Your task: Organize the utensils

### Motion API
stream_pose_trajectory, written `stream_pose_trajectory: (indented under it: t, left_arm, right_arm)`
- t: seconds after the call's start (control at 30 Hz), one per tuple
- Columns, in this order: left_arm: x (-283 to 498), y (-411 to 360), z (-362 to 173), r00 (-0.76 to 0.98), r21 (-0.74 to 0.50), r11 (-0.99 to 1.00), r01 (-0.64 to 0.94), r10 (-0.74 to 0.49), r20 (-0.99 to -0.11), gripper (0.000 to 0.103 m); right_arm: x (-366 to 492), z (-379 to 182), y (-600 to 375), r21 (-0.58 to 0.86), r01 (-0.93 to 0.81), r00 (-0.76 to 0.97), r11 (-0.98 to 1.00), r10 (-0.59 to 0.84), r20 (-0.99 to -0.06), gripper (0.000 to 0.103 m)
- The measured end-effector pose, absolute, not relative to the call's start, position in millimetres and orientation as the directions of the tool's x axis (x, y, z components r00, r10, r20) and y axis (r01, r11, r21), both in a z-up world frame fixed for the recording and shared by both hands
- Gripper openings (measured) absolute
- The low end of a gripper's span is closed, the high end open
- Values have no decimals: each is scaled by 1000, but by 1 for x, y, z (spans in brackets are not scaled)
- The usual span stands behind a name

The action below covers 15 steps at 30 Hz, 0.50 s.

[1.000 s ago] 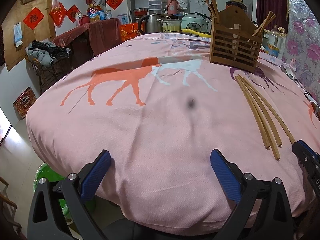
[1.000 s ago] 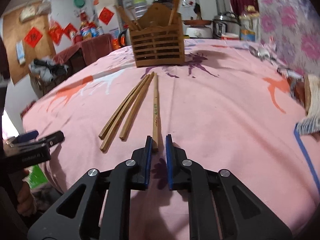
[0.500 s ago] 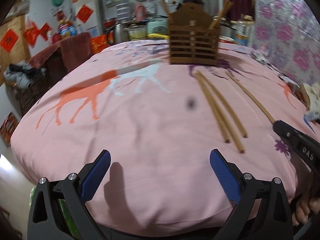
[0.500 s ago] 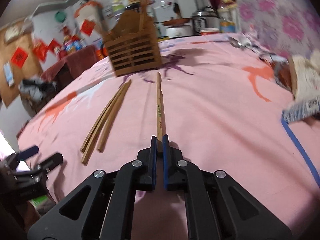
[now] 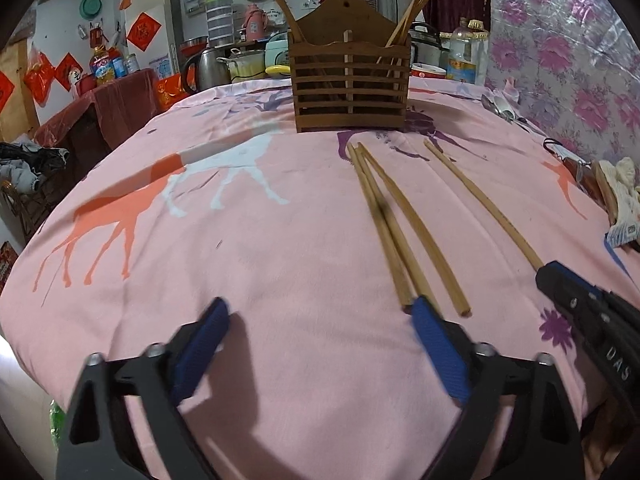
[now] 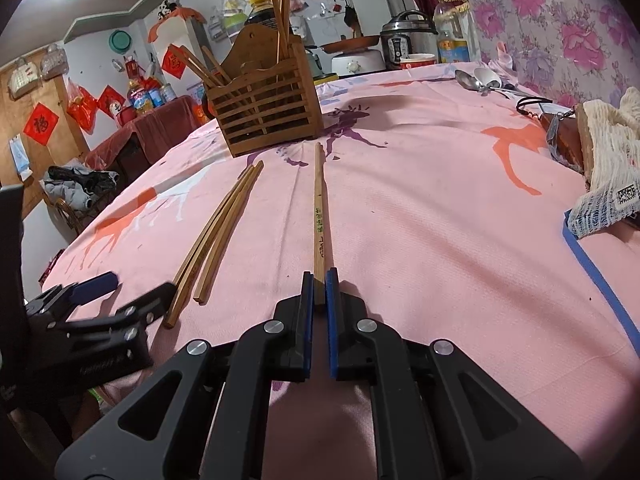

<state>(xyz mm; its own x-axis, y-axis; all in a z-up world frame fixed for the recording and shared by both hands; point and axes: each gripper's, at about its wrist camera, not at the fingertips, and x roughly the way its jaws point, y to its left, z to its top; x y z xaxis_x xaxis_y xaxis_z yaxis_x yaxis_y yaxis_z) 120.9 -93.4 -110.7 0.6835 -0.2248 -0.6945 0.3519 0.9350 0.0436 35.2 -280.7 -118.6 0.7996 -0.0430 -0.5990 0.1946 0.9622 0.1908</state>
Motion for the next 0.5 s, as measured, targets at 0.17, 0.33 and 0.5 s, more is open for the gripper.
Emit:
stream_pose_trajectory:
  t: [0.17,0.33,0.5]
  left_arm:
    - [118,-93,-108,700,73,934,349,-208,-683,33]
    - [122,-83,-107,685,21,944,330,-225,-693,42]
    - [126,-90,-108,680,20,940,340,-230,-696,61]
  right_arm:
    - [35,-119,-280,190,193,800,963,-43,-598,8]
    - [35,-119,-280,187,192,801,963,-43,-597,10]
    - [36,-118,-278,176,184,803,967,-45,-595,13]
